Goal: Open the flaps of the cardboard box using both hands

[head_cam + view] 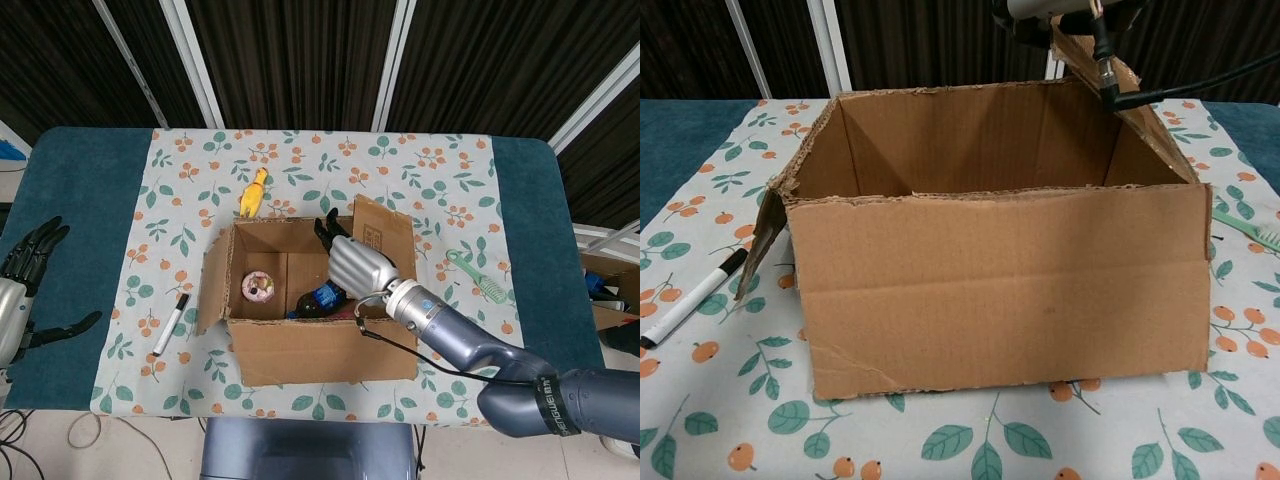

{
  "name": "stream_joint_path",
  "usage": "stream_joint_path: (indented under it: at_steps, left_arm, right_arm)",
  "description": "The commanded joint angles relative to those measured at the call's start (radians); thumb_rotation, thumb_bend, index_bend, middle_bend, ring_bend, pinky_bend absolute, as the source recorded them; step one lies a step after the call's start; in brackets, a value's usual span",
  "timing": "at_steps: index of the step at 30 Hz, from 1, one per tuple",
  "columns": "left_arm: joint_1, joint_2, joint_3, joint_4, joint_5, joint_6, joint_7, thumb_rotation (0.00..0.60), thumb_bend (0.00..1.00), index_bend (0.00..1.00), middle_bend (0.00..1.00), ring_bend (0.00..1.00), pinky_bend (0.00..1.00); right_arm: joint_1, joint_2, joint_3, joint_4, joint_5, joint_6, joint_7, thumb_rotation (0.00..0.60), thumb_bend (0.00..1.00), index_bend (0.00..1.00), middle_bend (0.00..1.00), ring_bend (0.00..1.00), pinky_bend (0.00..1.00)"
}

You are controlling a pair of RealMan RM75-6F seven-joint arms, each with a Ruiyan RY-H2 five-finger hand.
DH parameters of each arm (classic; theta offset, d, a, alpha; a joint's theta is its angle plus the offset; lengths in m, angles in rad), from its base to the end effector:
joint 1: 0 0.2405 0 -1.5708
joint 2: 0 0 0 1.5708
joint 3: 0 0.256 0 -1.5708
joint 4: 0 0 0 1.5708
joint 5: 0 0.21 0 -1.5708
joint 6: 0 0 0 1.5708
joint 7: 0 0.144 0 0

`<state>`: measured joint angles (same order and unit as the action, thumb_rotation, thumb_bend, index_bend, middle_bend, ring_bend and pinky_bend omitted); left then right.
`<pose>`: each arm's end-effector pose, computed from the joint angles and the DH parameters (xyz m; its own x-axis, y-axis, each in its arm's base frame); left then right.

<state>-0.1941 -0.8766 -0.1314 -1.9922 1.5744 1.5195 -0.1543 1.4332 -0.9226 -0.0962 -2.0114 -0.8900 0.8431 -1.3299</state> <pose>-0.2046 0.2120 0.2106 0.1041 -0.0806 0.9913 0.9588 -0.2568 -0.1216 0.0071 -0.3415 0.1045 0.8530 0.5215 -0.0185 0.3233 -0.5004 0.8032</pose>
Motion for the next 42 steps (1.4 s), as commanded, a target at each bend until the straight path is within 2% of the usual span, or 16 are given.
stream_joint_path:
  at_steps: [1,16,19,22,29,42]
  left_arm:
    - [0.000,0.000,0.001,-0.001,0.002,0.001,0.001,0.600,0.10,0.00,0.00,0.00,0.11]
    - [0.006,0.007,0.006,-0.015,0.022,0.010,-0.004,0.600,0.10,0.00,0.00,0.00,0.11]
    - [0.006,0.008,0.008,-0.017,0.026,0.011,-0.006,0.600,0.10,0.00,0.00,0.00,0.11]
    - [0.007,0.009,0.010,-0.020,0.031,0.013,-0.006,0.600,0.10,0.00,0.00,0.00,0.11]
    - [0.009,0.012,0.011,-0.023,0.033,0.014,-0.007,0.600,0.10,0.00,0.00,0.00,0.11]
    - [0.008,0.012,0.014,-0.027,0.034,0.009,-0.008,0.600,0.10,0.00,0.00,0.00,0.11]
  right_arm:
    - [0.002,0.017,-0.003,-0.008,0.006,0.005,-0.008,0.600,0.62,0.53,0.25,0.09,0.19]
    - [0.001,0.148,-0.017,-0.038,0.003,-0.004,-0.041,0.600,0.62,0.53,0.23,0.09,0.19]
    - [-0.003,0.165,-0.019,-0.040,-0.003,-0.011,-0.041,0.600,0.60,0.48,0.21,0.09,0.19]
    - [-0.013,0.174,-0.023,-0.036,-0.003,-0.013,-0.042,0.600,0.57,0.40,0.20,0.09,0.19]
    - [-0.029,0.180,-0.030,-0.005,0.013,-0.016,-0.058,0.600,0.55,0.30,0.18,0.09,0.19]
    - [-0.060,0.184,-0.063,0.051,0.055,-0.015,-0.102,0.600,0.55,0.29,0.16,0.08,0.19]
